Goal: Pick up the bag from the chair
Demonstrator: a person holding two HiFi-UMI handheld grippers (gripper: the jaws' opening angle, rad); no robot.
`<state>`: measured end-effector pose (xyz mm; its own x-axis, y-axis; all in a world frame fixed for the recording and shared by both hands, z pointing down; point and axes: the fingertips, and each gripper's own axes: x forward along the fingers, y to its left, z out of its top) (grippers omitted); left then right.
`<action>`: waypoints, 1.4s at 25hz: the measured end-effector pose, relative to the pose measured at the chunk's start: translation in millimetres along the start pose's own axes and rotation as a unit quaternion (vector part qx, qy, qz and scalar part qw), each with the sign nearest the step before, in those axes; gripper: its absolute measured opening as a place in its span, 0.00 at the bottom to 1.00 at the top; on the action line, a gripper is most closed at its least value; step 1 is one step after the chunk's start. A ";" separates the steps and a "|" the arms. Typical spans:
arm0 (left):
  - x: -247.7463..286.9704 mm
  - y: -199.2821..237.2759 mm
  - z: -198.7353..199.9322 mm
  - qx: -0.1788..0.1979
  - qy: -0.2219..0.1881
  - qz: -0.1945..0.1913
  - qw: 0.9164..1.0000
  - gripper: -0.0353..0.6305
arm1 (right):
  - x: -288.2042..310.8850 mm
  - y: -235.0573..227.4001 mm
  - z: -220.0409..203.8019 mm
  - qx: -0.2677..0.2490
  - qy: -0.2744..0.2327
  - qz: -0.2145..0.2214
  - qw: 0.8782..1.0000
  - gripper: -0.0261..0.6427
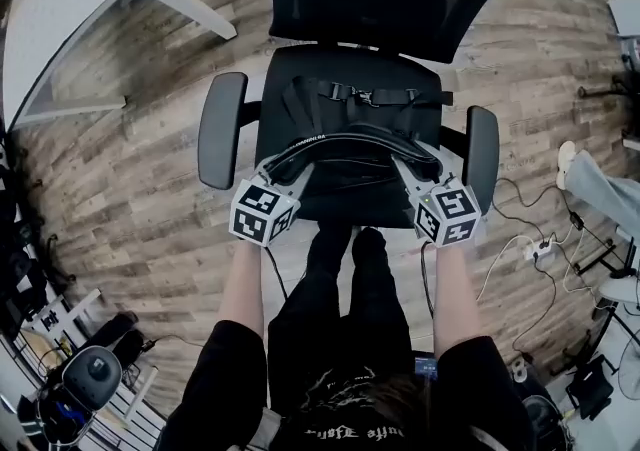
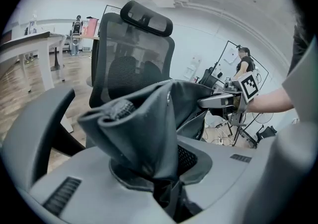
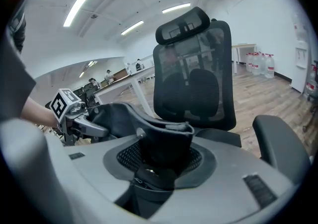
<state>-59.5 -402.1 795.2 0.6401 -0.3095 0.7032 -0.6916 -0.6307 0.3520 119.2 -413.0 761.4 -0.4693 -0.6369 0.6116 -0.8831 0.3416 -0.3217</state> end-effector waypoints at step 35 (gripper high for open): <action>-185.9 -103.7 79.2 0.044 -0.054 0.005 0.998 0.17 | -177.6 117.4 112.2 -0.037 -0.072 -0.035 0.996 0.29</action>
<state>-80.3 -335.5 579.1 0.6692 -0.3876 0.6340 -0.6691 -0.6854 0.2872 98.4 -337.3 534.0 -0.4074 -0.7516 0.5187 -0.9132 0.3399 -0.2248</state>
